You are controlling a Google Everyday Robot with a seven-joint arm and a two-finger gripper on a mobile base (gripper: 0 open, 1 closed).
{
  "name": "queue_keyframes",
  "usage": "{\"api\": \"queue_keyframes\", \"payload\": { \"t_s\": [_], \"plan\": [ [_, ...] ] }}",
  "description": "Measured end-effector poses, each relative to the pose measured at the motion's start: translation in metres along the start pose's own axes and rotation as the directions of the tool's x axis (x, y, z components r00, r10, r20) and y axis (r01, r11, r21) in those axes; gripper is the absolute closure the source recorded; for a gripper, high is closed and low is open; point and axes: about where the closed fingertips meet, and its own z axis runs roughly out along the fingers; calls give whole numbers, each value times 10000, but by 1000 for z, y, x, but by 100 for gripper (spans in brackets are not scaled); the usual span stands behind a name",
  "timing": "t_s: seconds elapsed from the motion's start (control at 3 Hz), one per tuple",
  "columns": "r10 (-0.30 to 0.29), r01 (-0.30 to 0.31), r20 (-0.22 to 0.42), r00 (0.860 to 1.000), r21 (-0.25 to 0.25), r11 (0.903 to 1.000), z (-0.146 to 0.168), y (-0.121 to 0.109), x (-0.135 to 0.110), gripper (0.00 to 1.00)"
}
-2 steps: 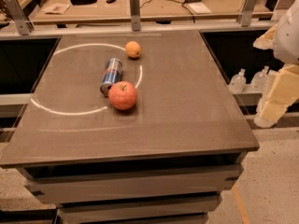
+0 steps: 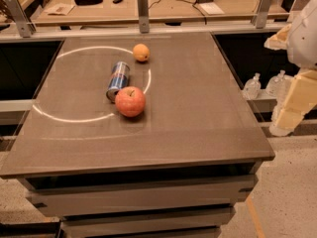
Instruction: Place redbull can upright
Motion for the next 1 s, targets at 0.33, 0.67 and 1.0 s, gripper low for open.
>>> {"api": "queue_keyframes", "payload": {
  "t_s": [0.33,0.67,1.0],
  "plan": [
    [-1000,1004,-149,9949,272,9946,3,-2,-8,0],
    [-2641,2641,-39,9645,46,9645,12,0,-21,0],
    [-4388,4392,305,8981,-109,8983,18,-5,-29,0]
  ]
}}
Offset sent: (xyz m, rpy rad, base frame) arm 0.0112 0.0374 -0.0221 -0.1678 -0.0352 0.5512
